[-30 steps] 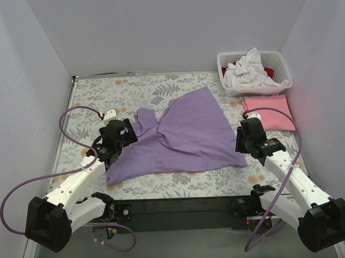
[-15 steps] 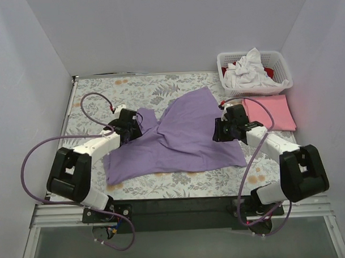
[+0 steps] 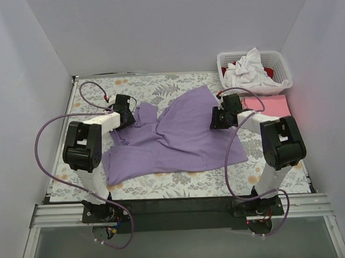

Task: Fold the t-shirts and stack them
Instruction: Flatten the tshirt out

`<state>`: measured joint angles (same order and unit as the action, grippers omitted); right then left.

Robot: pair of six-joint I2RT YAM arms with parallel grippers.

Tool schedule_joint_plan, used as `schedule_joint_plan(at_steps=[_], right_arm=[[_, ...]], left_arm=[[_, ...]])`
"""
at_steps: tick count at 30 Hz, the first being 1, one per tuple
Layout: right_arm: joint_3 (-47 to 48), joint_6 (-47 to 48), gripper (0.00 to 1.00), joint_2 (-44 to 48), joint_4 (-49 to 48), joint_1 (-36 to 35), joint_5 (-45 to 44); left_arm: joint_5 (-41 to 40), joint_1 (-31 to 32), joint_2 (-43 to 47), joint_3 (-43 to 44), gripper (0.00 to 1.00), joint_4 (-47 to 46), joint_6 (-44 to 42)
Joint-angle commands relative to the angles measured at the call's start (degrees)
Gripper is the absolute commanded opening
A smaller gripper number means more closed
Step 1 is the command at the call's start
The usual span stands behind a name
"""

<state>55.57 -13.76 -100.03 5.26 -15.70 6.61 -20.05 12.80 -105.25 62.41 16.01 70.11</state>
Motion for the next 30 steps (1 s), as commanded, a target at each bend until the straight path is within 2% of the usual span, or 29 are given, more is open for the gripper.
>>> schedule_joint_plan(at_steps=[1, 4, 8, 11, 16, 17, 19, 22, 27, 30], right_arm=[[2.78, -0.57, 0.39, -5.17, 0.1, 1.9, -0.29], [3.58, -1.01, 0.39, -6.49, 1.5, 3.13, 0.42], [0.52, -1.44, 0.4, -5.27, 4.31, 3.66, 1.03], [-5.81, -3.03, 0.41, -1.67, 5.72, 3.75, 2.35], [-15.3, -1.71, 0.44, 7.99, 12.49, 3.75, 1.92], [-21.67, -3.02, 0.44, 16.01, 14.5, 3.93, 1.39], [-24.8, -3.82, 0.45, 19.94, 14.69, 4.01, 1.74], [-27.53, -4.7, 0.46, 25.3, 15.83, 4.54, 1.57], [-24.47, -3.12, 0.47, 30.58, 19.43, 5.95, -3.09], [-19.55, -1.45, 0.47, 31.47, 17.0, 5.86, 1.1]], left_arm=[[0.11, -3.21, -6.96, 3.67, 0.5, 4.9, 0.12], [-0.95, -4.71, -7.86, 5.09, 0.5, 7.8, 0.29], [-3.06, -5.15, -2.62, 0.88, 0.49, 11.14, 3.54], [-3.15, -5.24, 1.97, -5.53, 0.48, 12.37, 6.08], [-3.67, -5.59, 12.78, -16.86, 0.47, 14.13, 8.29], [-3.76, -6.9, 18.27, -19.32, 0.48, 16.92, 10.38], [-1.22, -7.7, 19.72, -20.66, 0.48, 16.6, 10.23], [-1.48, -7.96, 24.03, -21.63, 0.48, 17.03, 10.58], [-4.99, -8.31, 29.82, -17.51, 0.5, 20.2, 10.75], [-5.17, -8.31, 31.33, -15.92, 0.55, 18.02, 9.35]])
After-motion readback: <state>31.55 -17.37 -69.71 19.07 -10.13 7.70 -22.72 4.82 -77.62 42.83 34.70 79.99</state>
